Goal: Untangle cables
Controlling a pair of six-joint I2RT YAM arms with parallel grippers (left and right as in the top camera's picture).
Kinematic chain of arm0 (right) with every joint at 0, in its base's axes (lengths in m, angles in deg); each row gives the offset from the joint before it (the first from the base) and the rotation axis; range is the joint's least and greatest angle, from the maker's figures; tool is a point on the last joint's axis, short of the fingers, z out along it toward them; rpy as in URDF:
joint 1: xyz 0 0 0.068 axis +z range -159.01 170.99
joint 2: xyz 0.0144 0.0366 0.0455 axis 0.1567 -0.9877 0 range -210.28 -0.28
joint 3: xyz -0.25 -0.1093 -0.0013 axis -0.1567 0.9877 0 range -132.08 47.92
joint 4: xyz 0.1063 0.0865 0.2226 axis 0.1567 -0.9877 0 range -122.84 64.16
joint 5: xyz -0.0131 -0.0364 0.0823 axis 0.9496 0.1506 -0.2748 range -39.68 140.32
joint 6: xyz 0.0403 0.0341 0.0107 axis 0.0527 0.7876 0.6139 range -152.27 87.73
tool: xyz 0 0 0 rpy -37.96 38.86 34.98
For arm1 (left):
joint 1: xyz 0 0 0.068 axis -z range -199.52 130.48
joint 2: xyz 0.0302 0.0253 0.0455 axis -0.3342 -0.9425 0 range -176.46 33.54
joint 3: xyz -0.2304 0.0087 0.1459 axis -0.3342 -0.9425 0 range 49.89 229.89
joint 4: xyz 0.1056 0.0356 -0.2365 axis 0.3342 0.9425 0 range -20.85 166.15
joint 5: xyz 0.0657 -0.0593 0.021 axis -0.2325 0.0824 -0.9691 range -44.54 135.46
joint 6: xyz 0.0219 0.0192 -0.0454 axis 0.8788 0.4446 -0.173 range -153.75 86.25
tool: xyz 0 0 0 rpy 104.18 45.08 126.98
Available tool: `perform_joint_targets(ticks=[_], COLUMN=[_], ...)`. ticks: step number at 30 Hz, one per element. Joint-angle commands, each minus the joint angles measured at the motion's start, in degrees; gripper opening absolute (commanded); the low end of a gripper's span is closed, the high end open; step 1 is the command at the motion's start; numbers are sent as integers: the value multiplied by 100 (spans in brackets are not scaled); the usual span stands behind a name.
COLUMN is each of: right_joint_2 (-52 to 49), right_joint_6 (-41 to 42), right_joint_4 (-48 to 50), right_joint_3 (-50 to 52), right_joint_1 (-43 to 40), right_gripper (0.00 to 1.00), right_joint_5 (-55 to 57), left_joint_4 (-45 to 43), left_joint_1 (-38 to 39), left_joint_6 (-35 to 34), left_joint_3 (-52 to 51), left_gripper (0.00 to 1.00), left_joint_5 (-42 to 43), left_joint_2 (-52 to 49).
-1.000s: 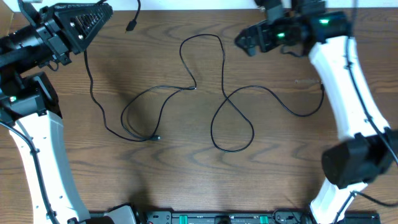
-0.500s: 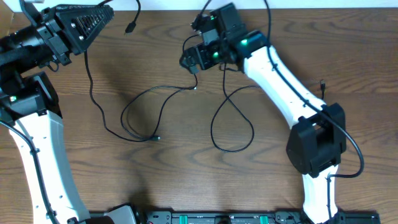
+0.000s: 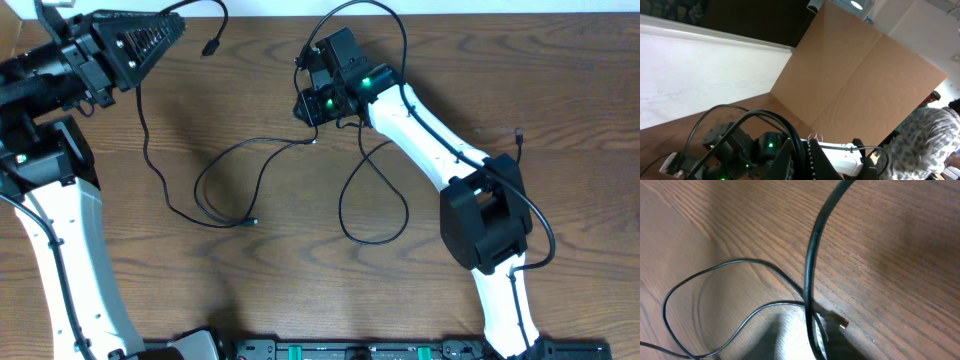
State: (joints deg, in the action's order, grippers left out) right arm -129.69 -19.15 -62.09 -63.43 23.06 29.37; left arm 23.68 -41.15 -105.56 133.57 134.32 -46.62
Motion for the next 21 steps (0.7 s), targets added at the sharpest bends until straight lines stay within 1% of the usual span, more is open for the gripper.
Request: perform_joint_targets(ticks=[1, 4, 7, 10, 12, 13, 14, 15, 17, 18, 21], right_joint_2=[-142, -31, 269, 914, 1189, 1480, 1565, 1799, 2022, 2218, 2479], right_joint_6=[61, 61, 63, 52, -15, -105, -131, -186, -278, -376, -625], right_joint_4=[240, 442, 431, 341, 245, 116, 83, -20, -120, -216, -385], right_joint_3=[4, -79, -236, -260, -260, -260, -260, -260, -260, -260, -260], right_joint_1=[-116, -367, -916, -1818, -2214, -2645, -2774, -3143, -3536, -3912, -4590], right_gripper=[1, 1, 1, 1, 1, 1, 1, 1, 1, 1, 1], right_joint_5=[0, -37, -44, -44, -46, -42, -42, -39, -42, -37, -26], left_joint_4=[-50, -50, -50, -48, -48, -48, -48, -50, -50, -50, -50], left_joint_1=[22, 22, 24, 24, 24, 57, 87, 146, 256, 317, 459], left_joint_6=[-7, -2, 17, 15, 11, 13, 15, 20, 22, 22, 13], left_joint_3=[98, 98, 96, 94, 94, 94, 94, 94, 94, 94, 94], left_gripper=[8, 8, 8, 8, 8, 8, 8, 8, 8, 8, 8], left_joint_5=[116, 116, 116, 116, 116, 114, 111, 87, 46, 44, 55], left_joint_2=[-20, -22, -35, -140, -179, -188, -195, -199, -203, -205, -205])
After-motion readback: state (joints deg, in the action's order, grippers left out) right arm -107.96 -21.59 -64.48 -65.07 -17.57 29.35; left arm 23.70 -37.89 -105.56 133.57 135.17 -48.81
